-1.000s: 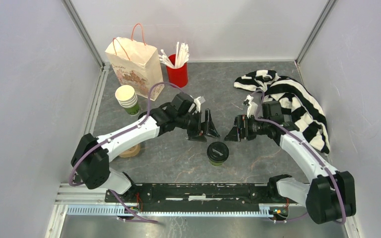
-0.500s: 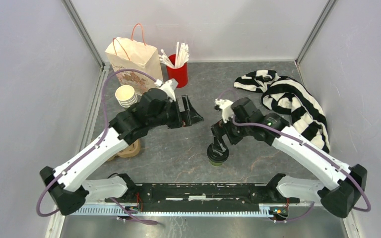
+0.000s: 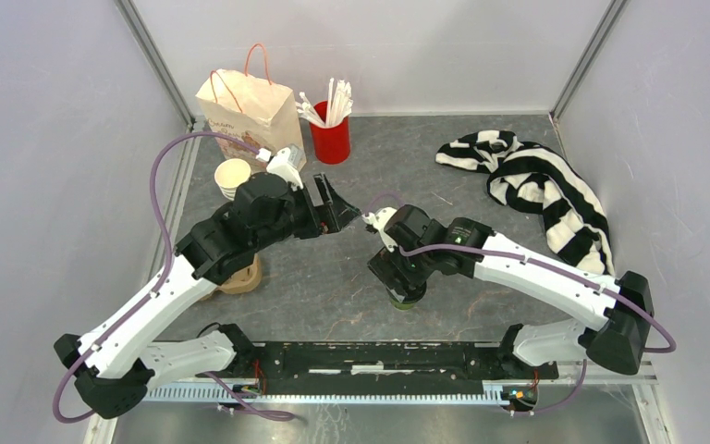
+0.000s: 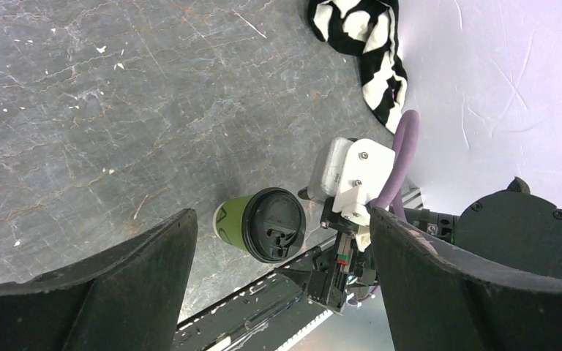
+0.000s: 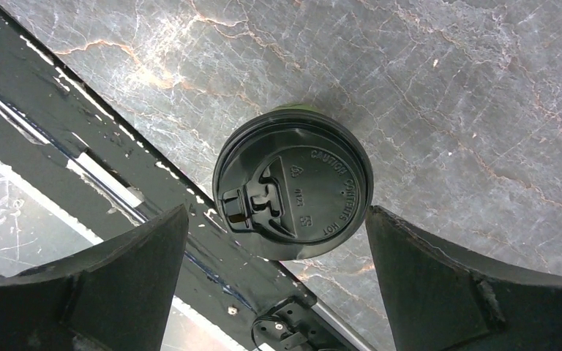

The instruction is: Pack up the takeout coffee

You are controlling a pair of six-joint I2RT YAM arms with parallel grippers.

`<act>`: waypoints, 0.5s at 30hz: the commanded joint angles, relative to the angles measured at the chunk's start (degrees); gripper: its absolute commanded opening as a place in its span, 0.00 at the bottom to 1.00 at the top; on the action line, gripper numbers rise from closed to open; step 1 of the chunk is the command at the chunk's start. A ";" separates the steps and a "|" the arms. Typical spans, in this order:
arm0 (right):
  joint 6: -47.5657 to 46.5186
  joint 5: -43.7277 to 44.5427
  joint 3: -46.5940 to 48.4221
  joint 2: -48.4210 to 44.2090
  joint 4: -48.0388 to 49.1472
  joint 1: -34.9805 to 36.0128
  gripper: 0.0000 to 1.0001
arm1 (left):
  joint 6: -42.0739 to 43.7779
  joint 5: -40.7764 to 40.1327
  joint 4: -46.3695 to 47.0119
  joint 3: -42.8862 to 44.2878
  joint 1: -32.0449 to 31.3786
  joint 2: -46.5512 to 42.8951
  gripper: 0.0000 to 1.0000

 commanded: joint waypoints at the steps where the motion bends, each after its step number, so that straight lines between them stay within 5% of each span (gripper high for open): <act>1: 0.33 3.30 0.56 0.24 0.32 0.53 0.98 | -0.28 -1.49 0.61 -0.54 0.02 -0.96 0.93; 15: 0.07 2.56 -1.36 2.27 2.61 0.57 0.94 | 0.18 -0.46 0.33 -0.20 0.03 -0.56 0.93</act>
